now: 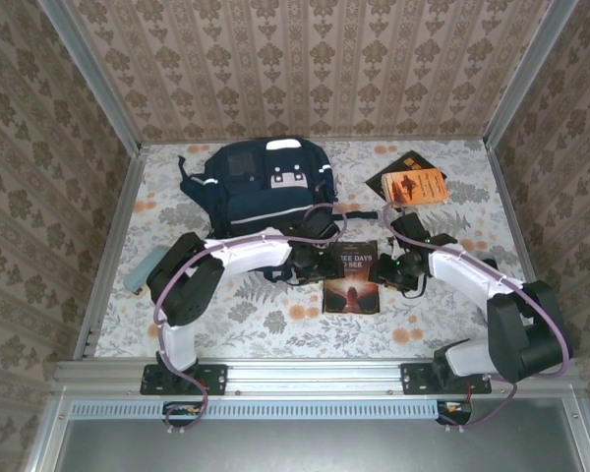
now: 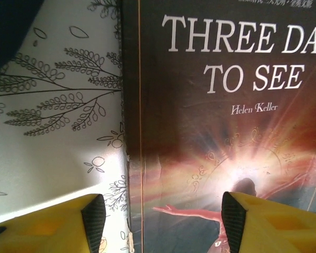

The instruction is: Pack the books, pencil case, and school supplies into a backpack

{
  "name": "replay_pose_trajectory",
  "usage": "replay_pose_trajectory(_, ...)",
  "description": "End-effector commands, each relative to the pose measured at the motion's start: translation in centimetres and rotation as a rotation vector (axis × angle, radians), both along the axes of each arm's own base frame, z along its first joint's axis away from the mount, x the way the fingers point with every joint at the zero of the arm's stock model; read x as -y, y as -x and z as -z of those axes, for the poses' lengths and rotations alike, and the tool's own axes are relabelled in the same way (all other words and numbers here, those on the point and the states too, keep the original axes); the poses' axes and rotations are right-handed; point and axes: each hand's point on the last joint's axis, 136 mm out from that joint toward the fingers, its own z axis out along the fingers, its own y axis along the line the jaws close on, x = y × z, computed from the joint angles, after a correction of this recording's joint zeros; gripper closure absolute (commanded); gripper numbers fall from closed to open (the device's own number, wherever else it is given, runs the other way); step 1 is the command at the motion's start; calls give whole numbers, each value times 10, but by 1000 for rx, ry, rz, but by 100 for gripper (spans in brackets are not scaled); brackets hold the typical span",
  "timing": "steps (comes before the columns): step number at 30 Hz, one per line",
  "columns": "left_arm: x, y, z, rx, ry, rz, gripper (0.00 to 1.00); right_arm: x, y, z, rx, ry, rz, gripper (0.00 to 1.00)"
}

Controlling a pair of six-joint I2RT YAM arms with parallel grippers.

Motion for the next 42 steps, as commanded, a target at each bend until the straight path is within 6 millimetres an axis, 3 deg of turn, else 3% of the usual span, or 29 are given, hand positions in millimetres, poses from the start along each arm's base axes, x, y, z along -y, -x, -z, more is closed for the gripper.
replay_pose_trajectory(1,8,2,-1,-27,7,17,38,1,-3,7,-30,23,-23,57)
replay_pose_trajectory(15,23,8,9,-112,83,45,40,-12,2,36,-85,-52,-36,72)
replay_pose_trajectory(18,38,9,-9,-126,191,74,41,-15,3,40,-94,-71,-34,74)
replay_pose_trajectory(23,59,4,-71,-54,360,129,43,-17,3,43,-101,-81,-27,76)
replay_pose_trajectory(26,64,5,-89,-36,424,138,43,-17,4,46,-103,-84,-21,76)
replay_pose_trajectory(37,74,6,-65,-119,458,87,52,-13,7,45,-96,-69,-9,77)
replay_pose_trajectory(42,77,2,-64,-116,460,82,59,-13,7,47,-94,-72,0,77)
